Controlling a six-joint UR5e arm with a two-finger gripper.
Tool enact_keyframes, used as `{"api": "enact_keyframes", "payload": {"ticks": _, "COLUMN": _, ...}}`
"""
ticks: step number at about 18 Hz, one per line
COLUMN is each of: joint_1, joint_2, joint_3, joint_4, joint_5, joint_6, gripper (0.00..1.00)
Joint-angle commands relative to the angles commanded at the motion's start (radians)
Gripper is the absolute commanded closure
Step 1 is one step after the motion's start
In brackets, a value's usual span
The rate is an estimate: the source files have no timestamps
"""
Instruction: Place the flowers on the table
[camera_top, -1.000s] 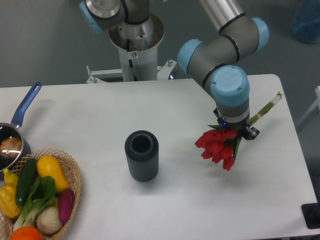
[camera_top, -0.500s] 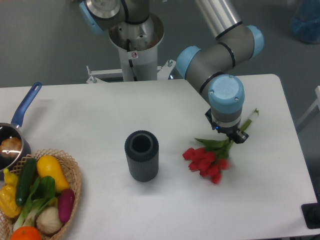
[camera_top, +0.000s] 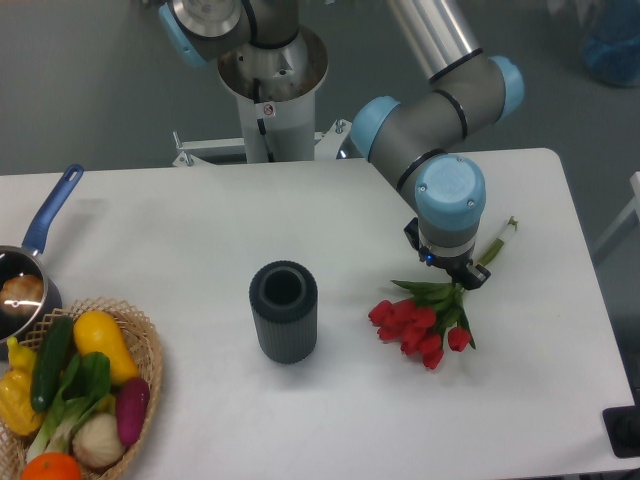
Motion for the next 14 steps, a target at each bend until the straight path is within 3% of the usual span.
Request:
{"api": "enact_keyframes", "payload": {"ticks": 2, "joint_1": 0.022, "joint_2": 0.008, "joint_3": 0.000, "joint_4": 0.008, "joint_5": -0.109, "joint_6": -0.006, "gripper": 0.00}}
{"api": "enact_keyframes", "payload": {"ticks": 6, "joint_1": 0.058, "joint_2": 0.049, "joint_3": 0.002, "joint_4": 0.103, "joint_5": -0.275, "joint_6": -0.058, "gripper": 0.00}}
{"api": "enact_keyframes", "payload": {"ticks": 9, "joint_1": 0.049, "joint_2": 0.074, "joint_3": 0.005, "joint_4": 0.175, "joint_5": -0.286, "joint_6": -0.060, "gripper": 0.00}}
{"api": "enact_keyframes", "payload": {"ticks": 14, "joint_1": 0.057, "joint_2": 0.078, "joint_3": 0.006, "joint_4": 0.184, "joint_5": -0.319, "joint_6": -0.054, "gripper": 0.00}}
